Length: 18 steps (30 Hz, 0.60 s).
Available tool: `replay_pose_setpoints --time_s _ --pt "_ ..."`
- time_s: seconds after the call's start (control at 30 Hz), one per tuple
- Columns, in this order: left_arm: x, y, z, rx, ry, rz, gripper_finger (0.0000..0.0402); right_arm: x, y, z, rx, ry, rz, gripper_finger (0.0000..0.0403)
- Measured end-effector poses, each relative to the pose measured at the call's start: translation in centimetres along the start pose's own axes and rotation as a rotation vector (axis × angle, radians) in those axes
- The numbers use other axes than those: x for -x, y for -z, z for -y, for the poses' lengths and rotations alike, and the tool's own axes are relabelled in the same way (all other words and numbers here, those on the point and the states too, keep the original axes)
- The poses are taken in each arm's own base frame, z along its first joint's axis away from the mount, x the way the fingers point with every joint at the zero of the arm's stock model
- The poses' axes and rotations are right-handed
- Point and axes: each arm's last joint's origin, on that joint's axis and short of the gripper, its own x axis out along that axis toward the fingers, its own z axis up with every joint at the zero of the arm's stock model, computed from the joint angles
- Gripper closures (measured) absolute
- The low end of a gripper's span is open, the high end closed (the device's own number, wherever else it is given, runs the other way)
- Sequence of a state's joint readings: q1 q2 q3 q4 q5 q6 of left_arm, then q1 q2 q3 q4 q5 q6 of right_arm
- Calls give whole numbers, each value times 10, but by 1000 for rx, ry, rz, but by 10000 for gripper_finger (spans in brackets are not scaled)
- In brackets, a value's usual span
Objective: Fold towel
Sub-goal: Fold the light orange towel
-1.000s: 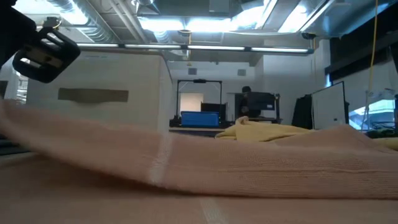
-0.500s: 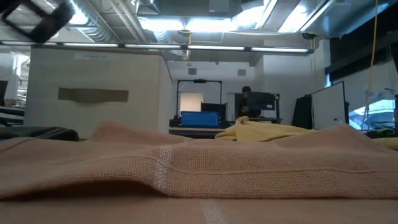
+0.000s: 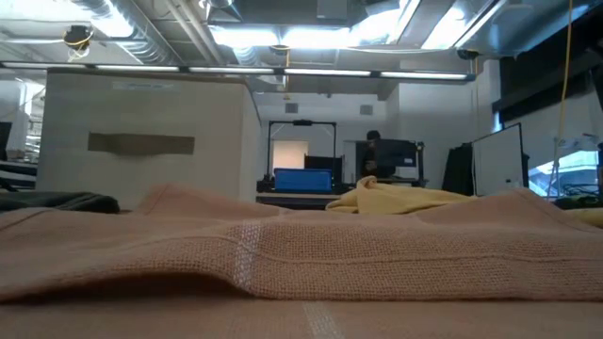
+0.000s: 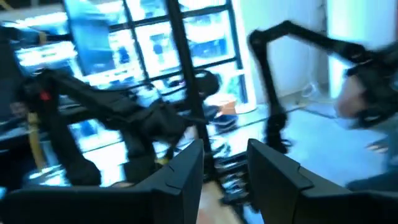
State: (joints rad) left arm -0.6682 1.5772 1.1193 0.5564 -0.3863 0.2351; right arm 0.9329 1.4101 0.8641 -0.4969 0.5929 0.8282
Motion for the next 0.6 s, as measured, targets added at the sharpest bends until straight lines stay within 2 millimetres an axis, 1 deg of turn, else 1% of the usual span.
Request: replay_pose_setpoints --time_s 0.07,0.17,0.27,0.33,0.4,0.47,0.53,0.6 --pt "-5 -2 -2 -70 -62 -107 286 5 -7 -7 45 -91 -38 226" --pt "-15 5 8 -196 -183 -393 286 16 -14 -20 68 -210 -86 226" --pt "-20 10 23 -150 -220 -583 286 20 -11 -33 67 -268 -170 226" --pt "-19 14 32 -62 -242 -684 286 15 2 -39 78 -267 -270 226" --pt "-14 30 43 19 -259 -818 286 7 16 -44 86 -237 -369 226" --pt "-5 53 55 66 -251 -984 286 0 28 -46 101 -190 -438 226" --pt "1 71 65 123 -262 -1103 286 -5 38 -49 117 -151 -473 226" --pt "3 86 75 181 -269 -1188 286 -10 44 -50 128 -122 -490 226"
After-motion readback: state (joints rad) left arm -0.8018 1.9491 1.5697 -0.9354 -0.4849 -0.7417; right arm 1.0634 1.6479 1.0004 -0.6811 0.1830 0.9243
